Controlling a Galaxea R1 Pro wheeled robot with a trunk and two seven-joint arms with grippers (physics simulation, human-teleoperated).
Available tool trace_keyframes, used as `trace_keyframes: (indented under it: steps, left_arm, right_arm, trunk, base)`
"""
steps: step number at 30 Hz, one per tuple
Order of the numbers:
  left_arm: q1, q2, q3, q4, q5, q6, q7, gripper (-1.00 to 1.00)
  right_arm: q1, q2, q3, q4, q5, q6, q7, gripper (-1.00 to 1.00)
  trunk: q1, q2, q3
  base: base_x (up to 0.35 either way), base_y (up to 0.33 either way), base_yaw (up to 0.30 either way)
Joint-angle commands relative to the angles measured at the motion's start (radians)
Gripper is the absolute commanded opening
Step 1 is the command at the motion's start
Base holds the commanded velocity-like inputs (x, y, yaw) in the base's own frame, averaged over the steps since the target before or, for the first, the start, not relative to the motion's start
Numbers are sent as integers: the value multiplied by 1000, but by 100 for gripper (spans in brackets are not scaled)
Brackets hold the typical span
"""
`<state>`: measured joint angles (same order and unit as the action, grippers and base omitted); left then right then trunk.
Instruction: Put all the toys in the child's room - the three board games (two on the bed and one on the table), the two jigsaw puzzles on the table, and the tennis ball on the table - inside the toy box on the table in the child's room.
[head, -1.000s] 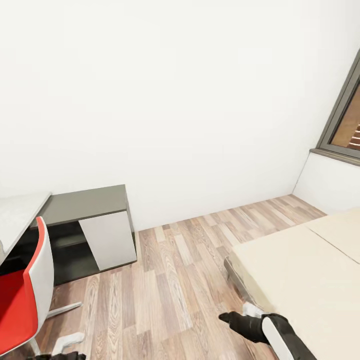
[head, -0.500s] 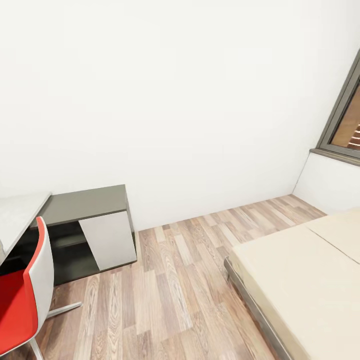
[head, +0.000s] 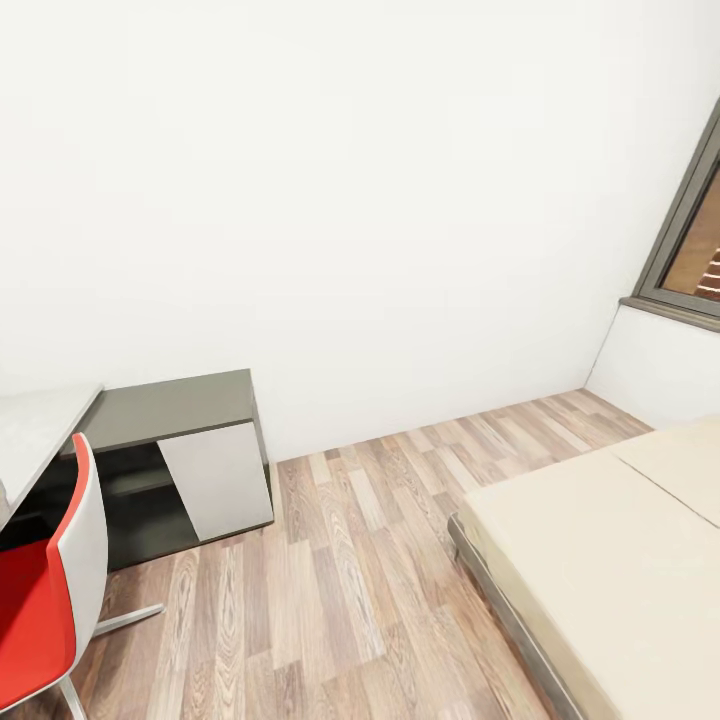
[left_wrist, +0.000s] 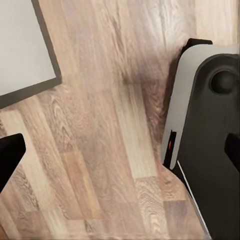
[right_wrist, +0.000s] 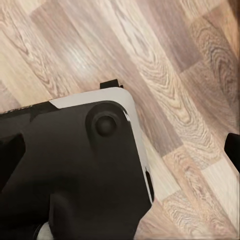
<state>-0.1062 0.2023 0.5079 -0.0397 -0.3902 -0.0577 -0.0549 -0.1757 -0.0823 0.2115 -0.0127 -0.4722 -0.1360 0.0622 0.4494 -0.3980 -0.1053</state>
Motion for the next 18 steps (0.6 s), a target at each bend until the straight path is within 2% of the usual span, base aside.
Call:
trace_keyframes:
  steps: [1,3,9,16,18]
  left_arm:
    - [0,-4,9,3,-18,-3,3,100]
    - [16,-24,8,10,-46,-4,37,100]
    - [40,-61,8,13,-60,-5,98,100]
    - [48,-81,8,14,-62,-7,107,100]
    - [56,-86,8,14,-62,-29,108,100]
  right_arm:
    - [4,-1,8,1,-11,-6,5,100]
    - [24,-2,8,2,-11,-13,4,100]
    - [74,-3,8,2,-11,-16,2,100]
    - [89,3,11,2,-9,-16,-35,100]
    - [91,5,16,3,-9,-16,-57,100]
  trunk:
    - [1,-2,-2]
    - [1,-2,-2]
    - [1,-2,-2]
    - [1,-2,-2]
    - [1,-2,-2]
  base:
    - [0,0,0]
    - [0,0,0]
    - [0,0,0]
    - [0,0,0]
    - [0,0,0]
